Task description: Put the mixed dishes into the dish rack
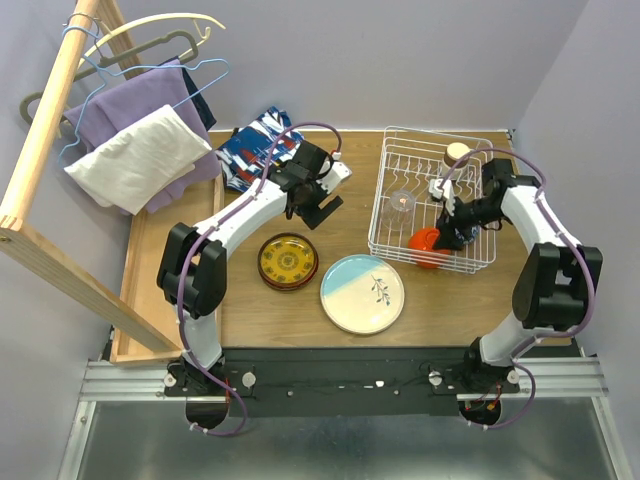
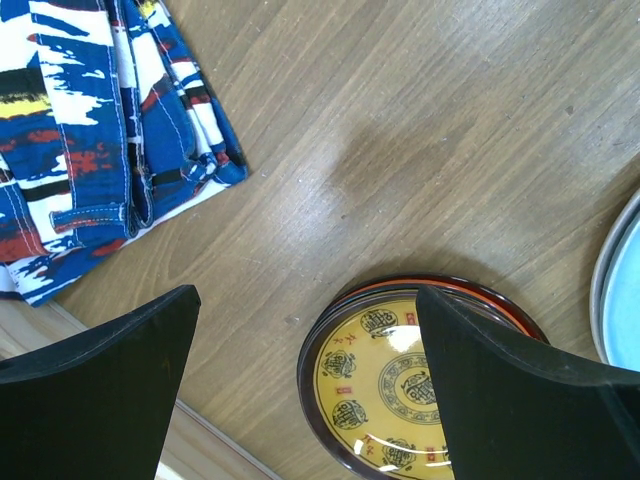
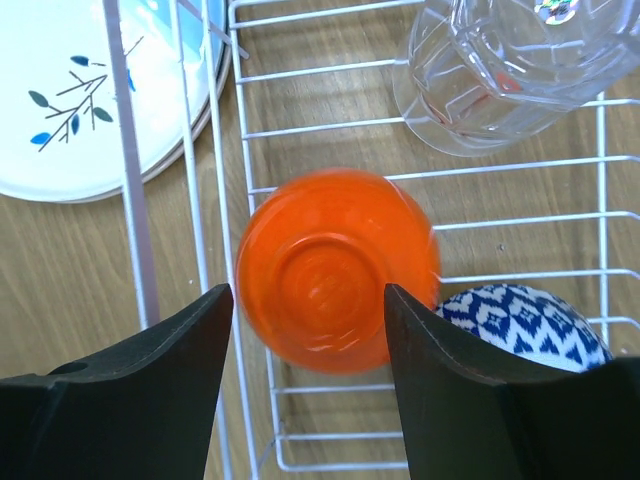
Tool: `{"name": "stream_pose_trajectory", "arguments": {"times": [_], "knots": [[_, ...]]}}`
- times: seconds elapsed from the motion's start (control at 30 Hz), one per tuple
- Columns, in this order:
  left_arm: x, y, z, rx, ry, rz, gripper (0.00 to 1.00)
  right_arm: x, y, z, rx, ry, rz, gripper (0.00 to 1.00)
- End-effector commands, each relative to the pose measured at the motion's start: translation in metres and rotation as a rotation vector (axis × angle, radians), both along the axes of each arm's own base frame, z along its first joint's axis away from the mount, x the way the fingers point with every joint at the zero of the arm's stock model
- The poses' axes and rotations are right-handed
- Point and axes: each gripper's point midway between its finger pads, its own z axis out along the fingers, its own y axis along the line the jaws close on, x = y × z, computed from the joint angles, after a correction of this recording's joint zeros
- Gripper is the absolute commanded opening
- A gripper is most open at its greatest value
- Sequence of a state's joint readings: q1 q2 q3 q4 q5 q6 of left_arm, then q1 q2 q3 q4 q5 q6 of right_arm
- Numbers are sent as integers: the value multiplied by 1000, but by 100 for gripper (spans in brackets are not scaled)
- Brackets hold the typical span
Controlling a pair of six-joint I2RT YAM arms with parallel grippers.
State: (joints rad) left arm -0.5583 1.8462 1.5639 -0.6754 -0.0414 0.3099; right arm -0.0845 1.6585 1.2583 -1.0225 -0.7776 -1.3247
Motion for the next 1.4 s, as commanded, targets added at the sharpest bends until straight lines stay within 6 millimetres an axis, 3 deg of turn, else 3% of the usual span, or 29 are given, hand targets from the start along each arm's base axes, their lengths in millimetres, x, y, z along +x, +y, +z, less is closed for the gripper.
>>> {"name": "stream_pose_trajectory", "arguments": {"times": [0.0,0.1,0.27,0.33,0.43,0.5,0.57,0.63,0.67,0.7,0.73,0.87,0.9,0.97,1.03,1.37], "knots": [[8,-11,24,-54,-56,-11,99,2,-7,38,-44,-40,-58,71],[7,-18,33,-106,-49,10,99,22,-8,58,-27,-68,-164,73],[-11,-43,38,-262,48,16,98,54,-4,72,42,-77,-310,80],[-15,-50,34,-293,87,39,97,65,6,81,57,-97,-313,80],[-15,-56,45,-326,80,27,93,79,20,82,57,-97,-309,83],[-13,-58,57,-333,56,10,89,79,37,75,50,-55,-268,80],[-12,-56,65,-329,36,-3,84,82,48,87,64,-53,-238,74],[-13,-51,72,-315,12,-18,80,64,60,76,50,39,-146,71],[-15,-49,73,-307,6,-23,80,64,62,87,50,29,-110,71],[-17,-46,79,-297,-16,-41,80,41,63,85,47,122,-82,72],[-17,-40,81,-277,-35,-33,82,35,63,85,35,117,-25,74],[-22,-14,75,-189,-88,-15,90,1,51,88,-25,126,19,75],[-24,-10,80,-182,-107,-18,91,-12,45,76,-62,139,42,76],[-27,0,75,-143,-112,-21,93,-26,39,75,-110,72,112,77],[-31,7,77,-131,-123,-25,94,-40,32,63,-160,79,151,76],[-36,21,55,-97,-89,-16,95,-76,18,23,-286,138,275,74]]}}
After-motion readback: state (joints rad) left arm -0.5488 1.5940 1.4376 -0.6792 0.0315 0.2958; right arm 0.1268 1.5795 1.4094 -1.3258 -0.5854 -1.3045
